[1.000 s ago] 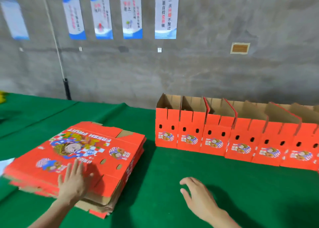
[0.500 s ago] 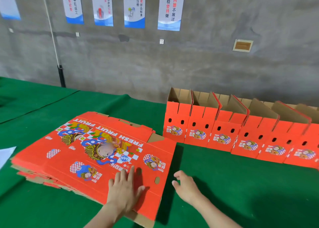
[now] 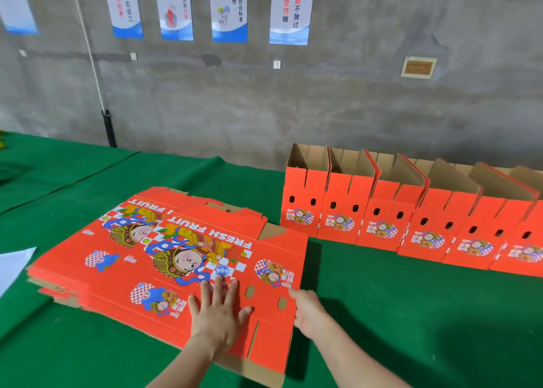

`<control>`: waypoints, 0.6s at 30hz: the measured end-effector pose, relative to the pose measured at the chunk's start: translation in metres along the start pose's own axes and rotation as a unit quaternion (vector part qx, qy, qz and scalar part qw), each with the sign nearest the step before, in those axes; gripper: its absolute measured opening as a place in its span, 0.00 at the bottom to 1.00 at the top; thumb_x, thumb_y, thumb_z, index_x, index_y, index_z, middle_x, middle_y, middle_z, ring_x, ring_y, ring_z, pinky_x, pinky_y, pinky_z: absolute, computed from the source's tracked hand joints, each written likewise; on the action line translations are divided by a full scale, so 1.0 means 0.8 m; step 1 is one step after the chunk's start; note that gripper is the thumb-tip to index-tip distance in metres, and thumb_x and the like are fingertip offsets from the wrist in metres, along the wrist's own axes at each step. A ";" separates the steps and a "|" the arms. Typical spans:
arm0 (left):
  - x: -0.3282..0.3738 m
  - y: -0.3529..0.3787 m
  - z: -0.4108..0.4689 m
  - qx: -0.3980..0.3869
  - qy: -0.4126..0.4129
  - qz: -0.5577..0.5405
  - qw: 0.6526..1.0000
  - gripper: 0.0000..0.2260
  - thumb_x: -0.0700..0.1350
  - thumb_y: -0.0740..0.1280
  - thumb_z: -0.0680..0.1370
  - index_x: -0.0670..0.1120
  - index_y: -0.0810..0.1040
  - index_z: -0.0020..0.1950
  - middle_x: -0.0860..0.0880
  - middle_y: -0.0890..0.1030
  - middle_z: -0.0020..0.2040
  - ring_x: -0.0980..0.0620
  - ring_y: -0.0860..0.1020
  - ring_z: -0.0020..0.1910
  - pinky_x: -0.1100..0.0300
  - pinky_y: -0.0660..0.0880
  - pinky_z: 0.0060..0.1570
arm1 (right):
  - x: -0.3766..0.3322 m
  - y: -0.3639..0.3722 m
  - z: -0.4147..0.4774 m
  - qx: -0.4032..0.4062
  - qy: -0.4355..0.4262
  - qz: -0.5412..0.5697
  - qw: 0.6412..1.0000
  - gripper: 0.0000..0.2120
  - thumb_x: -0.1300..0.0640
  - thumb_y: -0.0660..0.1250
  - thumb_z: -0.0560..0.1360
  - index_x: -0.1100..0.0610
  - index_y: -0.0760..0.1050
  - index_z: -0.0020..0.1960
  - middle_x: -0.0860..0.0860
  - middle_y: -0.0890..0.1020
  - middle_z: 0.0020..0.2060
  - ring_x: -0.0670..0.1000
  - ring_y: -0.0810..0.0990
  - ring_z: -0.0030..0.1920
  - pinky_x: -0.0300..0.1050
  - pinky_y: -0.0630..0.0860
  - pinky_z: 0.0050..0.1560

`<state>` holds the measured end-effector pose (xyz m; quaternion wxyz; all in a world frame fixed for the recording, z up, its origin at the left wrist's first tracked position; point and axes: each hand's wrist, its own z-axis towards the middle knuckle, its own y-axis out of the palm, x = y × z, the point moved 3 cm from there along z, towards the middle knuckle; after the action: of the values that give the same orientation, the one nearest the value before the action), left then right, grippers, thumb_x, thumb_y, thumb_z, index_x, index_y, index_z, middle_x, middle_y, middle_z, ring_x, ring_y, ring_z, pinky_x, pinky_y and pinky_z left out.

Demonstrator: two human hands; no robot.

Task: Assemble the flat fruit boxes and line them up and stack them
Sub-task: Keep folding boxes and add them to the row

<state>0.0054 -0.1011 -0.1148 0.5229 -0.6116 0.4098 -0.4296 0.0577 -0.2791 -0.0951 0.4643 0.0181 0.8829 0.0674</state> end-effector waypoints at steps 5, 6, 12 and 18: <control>0.030 -0.038 -0.009 0.095 0.012 -0.080 0.992 0.30 0.66 0.45 0.78 0.57 0.48 0.78 0.50 0.46 0.79 0.45 0.43 0.77 0.43 0.41 0.73 | -0.059 -0.007 -0.018 0.117 -0.070 0.010 0.991 0.14 0.68 0.58 0.77 0.59 0.71 0.35 0.53 0.72 0.32 0.50 0.68 0.30 0.39 0.66 0.30; 0.038 -0.047 -0.010 0.116 0.030 -0.101 0.988 0.29 0.65 0.47 0.79 0.57 0.51 0.78 0.50 0.47 0.79 0.46 0.44 0.77 0.44 0.43 0.73 | -0.072 -0.011 -0.023 0.124 -0.091 0.004 0.988 0.14 0.68 0.58 0.77 0.59 0.71 0.34 0.52 0.71 0.30 0.49 0.66 0.29 0.38 0.65 0.29; 0.053 -0.119 -0.003 0.262 0.035 -0.300 0.916 0.26 0.50 0.66 0.78 0.40 0.67 0.72 0.35 0.60 0.74 0.37 0.59 0.73 0.47 0.56 0.71 | -0.138 -0.061 -0.059 0.168 -0.255 0.005 0.952 0.08 0.64 0.59 0.78 0.60 0.77 0.46 0.52 0.75 0.38 0.50 0.69 0.38 0.41 0.65 0.34; 0.026 -0.164 0.027 0.249 -0.085 -0.338 0.904 0.27 0.48 0.68 0.77 0.32 0.67 0.69 0.28 0.63 0.69 0.31 0.61 0.70 0.44 0.59 0.69 | -0.176 -0.173 -0.108 0.179 -0.359 0.051 0.915 0.14 0.68 0.61 0.77 0.54 0.75 0.36 0.52 0.75 0.38 0.49 0.69 0.40 0.42 0.63 0.36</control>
<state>0.0392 -0.0995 0.0159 0.5144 -0.5975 0.0120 -0.6150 0.0708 -0.4386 0.0492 0.7351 0.1684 0.6519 -0.0790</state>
